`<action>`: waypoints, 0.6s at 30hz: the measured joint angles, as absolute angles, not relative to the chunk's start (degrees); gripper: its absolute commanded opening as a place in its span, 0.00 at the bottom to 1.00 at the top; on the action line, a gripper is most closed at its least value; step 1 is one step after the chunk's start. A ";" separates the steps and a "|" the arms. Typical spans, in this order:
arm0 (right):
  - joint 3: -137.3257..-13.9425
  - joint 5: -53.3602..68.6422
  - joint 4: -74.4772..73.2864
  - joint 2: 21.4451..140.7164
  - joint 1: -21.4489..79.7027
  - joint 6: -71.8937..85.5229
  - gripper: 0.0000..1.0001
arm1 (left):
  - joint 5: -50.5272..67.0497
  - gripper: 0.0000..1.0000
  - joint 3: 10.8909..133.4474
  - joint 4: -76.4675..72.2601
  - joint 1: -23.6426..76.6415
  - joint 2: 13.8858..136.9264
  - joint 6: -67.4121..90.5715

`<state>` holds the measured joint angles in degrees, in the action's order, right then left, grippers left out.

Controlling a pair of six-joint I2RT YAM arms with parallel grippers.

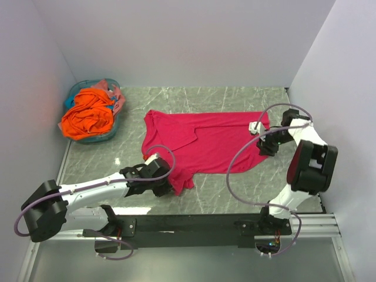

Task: Fold and stack the t-shirts
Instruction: Fold the tshirt

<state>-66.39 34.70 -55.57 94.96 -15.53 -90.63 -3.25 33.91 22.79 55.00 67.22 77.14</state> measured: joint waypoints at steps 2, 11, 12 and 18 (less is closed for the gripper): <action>-67.90 34.87 -56.29 98.37 -15.49 -94.54 0.51 | -2.83 0.01 33.91 22.31 55.00 67.33 77.14; -71.42 31.83 -54.83 103.48 -12.01 -101.34 0.51 | -1.41 0.00 33.91 20.82 55.00 68.66 77.14; -71.79 31.29 -54.26 104.03 -11.60 -101.67 0.50 | -1.37 0.00 33.91 20.80 55.00 68.84 77.14; -72.12 29.21 -52.75 106.83 -10.09 -102.41 0.50 | -1.30 0.00 33.93 20.82 55.00 69.65 77.14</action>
<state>-72.12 29.21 -52.75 106.83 -10.09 -102.41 -1.30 33.93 20.82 55.00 69.65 77.14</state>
